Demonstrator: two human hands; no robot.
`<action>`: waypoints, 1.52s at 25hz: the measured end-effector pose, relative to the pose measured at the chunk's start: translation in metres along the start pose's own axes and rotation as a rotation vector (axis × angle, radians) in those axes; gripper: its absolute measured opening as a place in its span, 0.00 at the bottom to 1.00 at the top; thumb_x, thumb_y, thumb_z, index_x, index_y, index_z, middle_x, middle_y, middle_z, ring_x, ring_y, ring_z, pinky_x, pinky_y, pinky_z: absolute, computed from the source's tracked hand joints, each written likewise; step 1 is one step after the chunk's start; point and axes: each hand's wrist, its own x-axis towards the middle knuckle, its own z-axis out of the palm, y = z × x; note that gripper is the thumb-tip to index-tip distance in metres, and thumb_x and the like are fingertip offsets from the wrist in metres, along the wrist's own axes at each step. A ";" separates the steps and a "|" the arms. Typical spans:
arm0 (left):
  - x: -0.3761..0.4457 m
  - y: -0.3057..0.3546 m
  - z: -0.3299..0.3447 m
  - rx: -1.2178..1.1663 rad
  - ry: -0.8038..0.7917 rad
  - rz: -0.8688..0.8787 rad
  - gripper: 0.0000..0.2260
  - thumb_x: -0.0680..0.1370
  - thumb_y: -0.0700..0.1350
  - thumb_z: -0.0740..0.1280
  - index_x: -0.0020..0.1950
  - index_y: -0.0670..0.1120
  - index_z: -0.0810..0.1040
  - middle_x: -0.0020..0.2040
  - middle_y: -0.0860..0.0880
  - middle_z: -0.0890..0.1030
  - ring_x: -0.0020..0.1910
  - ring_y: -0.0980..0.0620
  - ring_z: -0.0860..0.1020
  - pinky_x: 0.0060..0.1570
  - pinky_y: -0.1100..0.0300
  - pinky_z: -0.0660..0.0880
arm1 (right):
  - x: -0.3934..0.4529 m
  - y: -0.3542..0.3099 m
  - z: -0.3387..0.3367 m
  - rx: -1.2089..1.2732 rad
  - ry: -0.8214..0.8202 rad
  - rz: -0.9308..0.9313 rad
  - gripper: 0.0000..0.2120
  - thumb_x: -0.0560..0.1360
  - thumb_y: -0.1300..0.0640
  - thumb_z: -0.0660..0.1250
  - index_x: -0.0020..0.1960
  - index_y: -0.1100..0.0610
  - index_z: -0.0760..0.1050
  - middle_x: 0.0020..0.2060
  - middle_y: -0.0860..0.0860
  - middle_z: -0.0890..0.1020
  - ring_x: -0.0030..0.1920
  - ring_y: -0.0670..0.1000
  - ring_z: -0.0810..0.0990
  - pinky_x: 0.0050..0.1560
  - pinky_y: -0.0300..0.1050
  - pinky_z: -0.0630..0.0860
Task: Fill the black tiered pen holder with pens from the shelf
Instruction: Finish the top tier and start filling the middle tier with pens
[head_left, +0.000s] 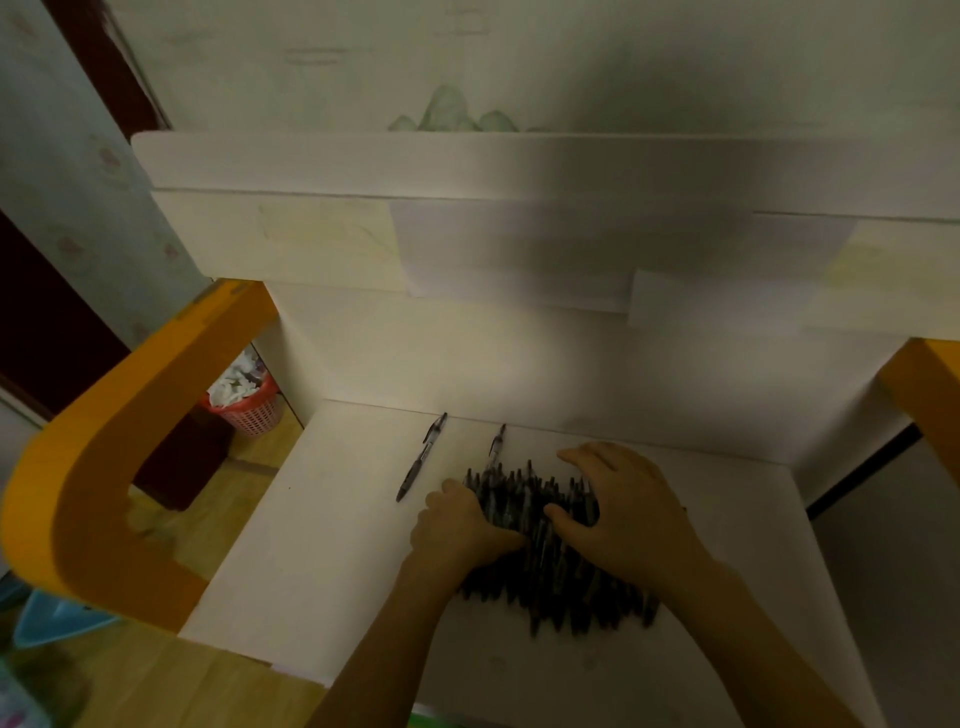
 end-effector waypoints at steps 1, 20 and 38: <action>0.000 0.000 -0.001 -0.006 -0.006 -0.001 0.47 0.63 0.62 0.77 0.71 0.42 0.59 0.64 0.42 0.69 0.61 0.44 0.72 0.58 0.51 0.76 | 0.001 0.000 0.000 -0.001 0.000 -0.001 0.32 0.74 0.35 0.61 0.74 0.46 0.63 0.72 0.47 0.68 0.73 0.51 0.62 0.75 0.49 0.55; 0.002 -0.016 -0.008 -0.156 -0.064 0.091 0.24 0.74 0.55 0.72 0.55 0.45 0.61 0.42 0.52 0.72 0.36 0.58 0.73 0.26 0.67 0.69 | 0.012 -0.006 -0.005 0.030 0.030 -0.037 0.25 0.75 0.36 0.62 0.66 0.47 0.73 0.67 0.47 0.73 0.69 0.49 0.67 0.72 0.48 0.59; -0.021 -0.037 -0.044 -0.209 -0.214 0.092 0.07 0.79 0.42 0.62 0.55 0.48 0.65 0.43 0.47 0.76 0.34 0.51 0.81 0.37 0.56 0.81 | 0.016 -0.026 -0.018 0.040 0.076 -0.063 0.23 0.74 0.38 0.64 0.63 0.49 0.76 0.63 0.46 0.76 0.65 0.48 0.71 0.70 0.50 0.63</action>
